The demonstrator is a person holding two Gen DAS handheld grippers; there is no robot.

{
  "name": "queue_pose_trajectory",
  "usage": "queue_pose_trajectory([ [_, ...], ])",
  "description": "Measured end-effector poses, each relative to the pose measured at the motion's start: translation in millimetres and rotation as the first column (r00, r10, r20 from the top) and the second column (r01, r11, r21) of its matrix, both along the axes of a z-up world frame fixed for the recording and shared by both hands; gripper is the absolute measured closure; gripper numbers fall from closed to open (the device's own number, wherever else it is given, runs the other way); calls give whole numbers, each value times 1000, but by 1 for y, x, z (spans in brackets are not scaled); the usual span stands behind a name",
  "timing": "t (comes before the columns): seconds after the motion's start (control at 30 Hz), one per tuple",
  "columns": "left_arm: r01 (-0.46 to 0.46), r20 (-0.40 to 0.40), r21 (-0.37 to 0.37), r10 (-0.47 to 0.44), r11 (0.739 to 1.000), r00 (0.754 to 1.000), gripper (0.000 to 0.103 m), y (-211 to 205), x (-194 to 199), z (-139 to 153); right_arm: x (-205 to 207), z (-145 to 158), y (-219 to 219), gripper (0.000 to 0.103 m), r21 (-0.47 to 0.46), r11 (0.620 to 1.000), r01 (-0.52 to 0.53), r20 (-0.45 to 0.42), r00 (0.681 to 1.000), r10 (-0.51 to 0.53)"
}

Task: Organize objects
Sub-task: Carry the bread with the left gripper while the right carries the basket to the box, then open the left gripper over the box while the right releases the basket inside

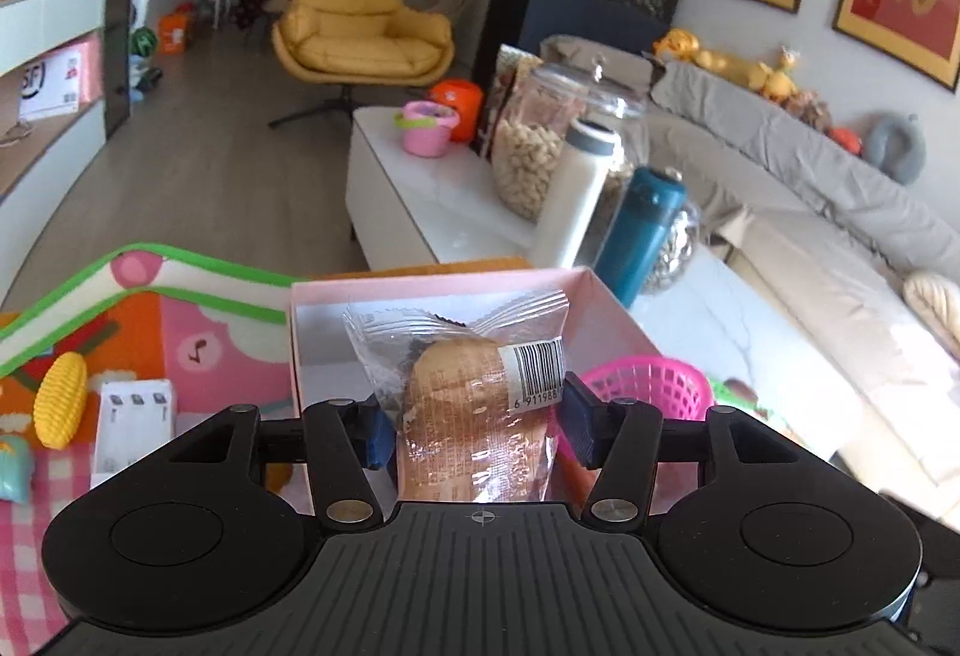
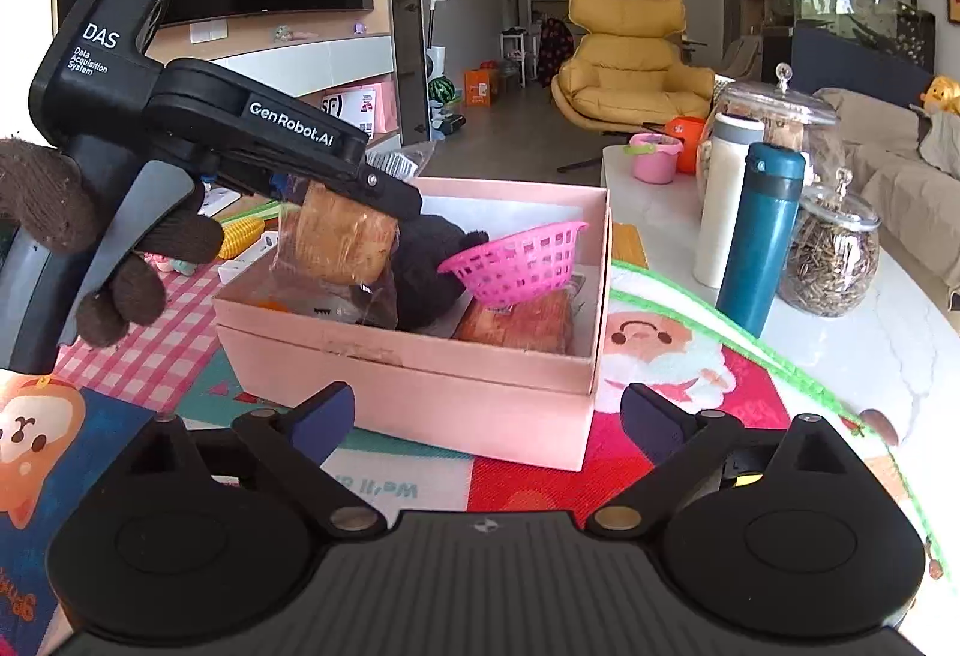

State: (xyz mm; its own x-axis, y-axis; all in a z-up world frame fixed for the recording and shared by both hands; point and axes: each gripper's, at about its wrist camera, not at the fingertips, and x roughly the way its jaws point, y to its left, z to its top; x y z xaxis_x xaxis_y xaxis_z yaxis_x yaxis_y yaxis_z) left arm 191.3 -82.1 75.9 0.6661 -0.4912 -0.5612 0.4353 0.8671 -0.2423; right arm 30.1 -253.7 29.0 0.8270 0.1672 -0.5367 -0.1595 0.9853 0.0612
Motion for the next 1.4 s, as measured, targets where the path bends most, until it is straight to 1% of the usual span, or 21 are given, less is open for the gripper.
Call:
queue_pose_trajectory([
  [0.1, -15, -10, -110, 14, 994, 1000, 45, 12, 5, 9, 0, -15, -3, 6, 20, 1000, 6, -32, 999, -6],
  [0.13, -5, -17, -124, 3, 992, 1000, 45, 14, 7, 11, 0, -19, -4, 6, 20, 1000, 12, -50, 999, -11],
  [0.2, 21, -29, -132, -25, 991, 999, 45, 15, 7, 16, -1, -17, -6, 5, 33, 999, 15, -28, 1000, -15],
  [0.27, 61, -50, -124, -68, 990, 996, 45, 15, 6, 19, -1, -18, -6, 2, 34, 999, 11, -28, 1000, -10],
  [0.37, 155, -122, -119, -169, 981, 978, 45, 10, 5, 15, 0, -18, -3, 2, 28, 1000, 10, -22, 1000, -10],
  [0.4, 167, -130, -106, -180, 980, 975, 45, 8, 4, 14, 0, -19, -3, 2, 26, 1000, 10, -24, 1000, -10],
  [0.43, 158, -120, -71, -165, 985, 979, 45, 4, 0, 12, -1, -19, -3, 2, 24, 1000, 10, -24, 1000, -9],
  [0.5, 104, -76, 52, -100, 993, 992, 45, -6, -5, 7, -3, -18, -2, 2, 21, 1000, 10, -20, 1000, -9],
  [0.57, 104, -74, 187, -92, 977, 993, 45, -20, -7, -6, -3, -19, -1, 2, 17, 1000, 9, -22, 1000, -8],
  [0.6, 135, -102, 209, -116, 969, 988, 45, -25, -7, -14, -3, -18, -1, 2, 15, 1000, 10, -20, 1000, -9],
  [0.67, 188, -146, 199, -161, 962, 976, 44, -29, -10, -25, -5, -18, -1, 2, 18, 1000, 11, -13, 1000, -11],
  [0.73, 192, -107, 217, -172, 957, 979, 44, -32, -17, -25, -5, -18, -2, 2, 23, 1000, 10, -9, 1000, -10],
  [0.8, 168, -23, 210, -167, 963, 986, 45, -30, -24, -14, -4, -18, -2, 2, 25, 1000, 11, -10, 1000, -10],
  [0.87, 151, 39, 154, -159, 976, 987, 47, -22, -29, 2, -5, -18, -2, 2, 27, 1000, 8, -9, 1000, -8],
  [0.9, 143, 63, 109, -151, 984, 987, 47, -18, -30, 12, -5, -18, -2, 2, 27, 1000, 8, -7, 1000, -7],
  [1.03, 75, 112, -49, -69, 996, 991, 47, 5, -34, 37, -7, -18, -2, 0, 29, 1000, 12, 2, 1000, -12],
  [1.07, 51, 113, -71, -43, 996, 993, 47, 13, -37, 39, -8, -18, -3, 0, 31, 999, 14, 5, 1000, -15],
  [1.13, -12, 117, -75, 21, 997, 993, 47, 30, -46, 34, -8, -17, -3, 0, 33, 999, 18, 11, 1000, -19],
  [1.23, -120, 137, -15, 121, 993, 983, 47, 58, -62, 15, -7, -18, -2, 0, 21, 1000, 18, 2, 1000, -18],
  [1.33, -248, 163, 17, 242, 969, 957, 47, 98, -73, -4, -5, -19, 4, 0, -11, 1000, 16, -9, 1000, -16],
  [1.4, -330, 167, 38, 319, 943, 933, 47, 131, -70, -13, -4, -20, 8, 0, -38, 999, 18, -17, 1000, -18],
])
